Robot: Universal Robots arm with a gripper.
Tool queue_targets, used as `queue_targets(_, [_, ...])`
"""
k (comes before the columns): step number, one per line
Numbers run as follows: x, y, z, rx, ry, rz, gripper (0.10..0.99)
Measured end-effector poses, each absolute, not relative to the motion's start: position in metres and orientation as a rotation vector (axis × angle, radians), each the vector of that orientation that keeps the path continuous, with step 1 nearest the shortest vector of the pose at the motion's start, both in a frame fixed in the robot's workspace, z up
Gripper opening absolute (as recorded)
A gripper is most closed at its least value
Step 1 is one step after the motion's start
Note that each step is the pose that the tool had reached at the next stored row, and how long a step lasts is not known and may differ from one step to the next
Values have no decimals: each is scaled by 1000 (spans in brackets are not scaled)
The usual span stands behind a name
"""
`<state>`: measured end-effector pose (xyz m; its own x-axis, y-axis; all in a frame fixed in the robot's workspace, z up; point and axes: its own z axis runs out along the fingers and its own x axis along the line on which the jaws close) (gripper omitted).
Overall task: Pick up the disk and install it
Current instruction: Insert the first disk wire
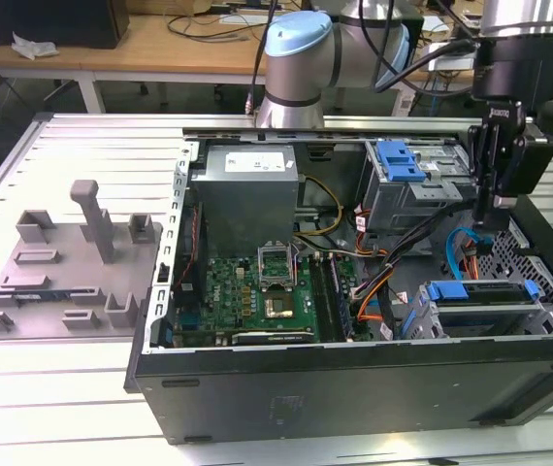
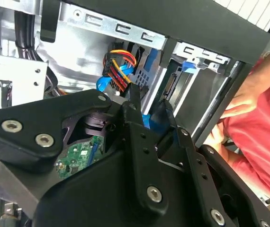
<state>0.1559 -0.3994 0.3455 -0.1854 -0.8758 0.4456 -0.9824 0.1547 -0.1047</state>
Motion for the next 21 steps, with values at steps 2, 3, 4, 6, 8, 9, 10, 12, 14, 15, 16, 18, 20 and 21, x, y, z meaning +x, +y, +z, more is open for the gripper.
queue_targets(2, [154, -399, 344, 1795, -2157, 546, 353])
queue_targets(3, [153, -399, 343, 1794, -2159, 546, 353])
queue_targets(4, [153, -399, 343, 1790, -2161, 547, 353])
queue_targets(6, [153, -399, 343, 1781, -2167, 550, 353])
queue_targets(8, [153, -399, 342, 1772, -2172, 551, 353])
queue_targets(9, [153, -399, 341, 1769, -2174, 551, 353])
queue_targets(10, [153, -399, 341, 1768, -2175, 551, 353])
queue_targets(12, [154, -399, 341, 1766, -2174, 553, 353])
queue_targets(14, [154, -400, 341, 1765, -2173, 554, 353])
queue_targets(15, [154, -400, 340, 1765, -2173, 555, 353])
queue_targets(16, [155, -400, 340, 1764, -2173, 555, 353])
queue_targets(18, [155, -400, 338, 1765, -2173, 555, 353])
queue_targets(20, [155, -400, 337, 1764, -2172, 556, 353])
queue_targets(21, [155, -400, 337, 1763, -2171, 557, 353])
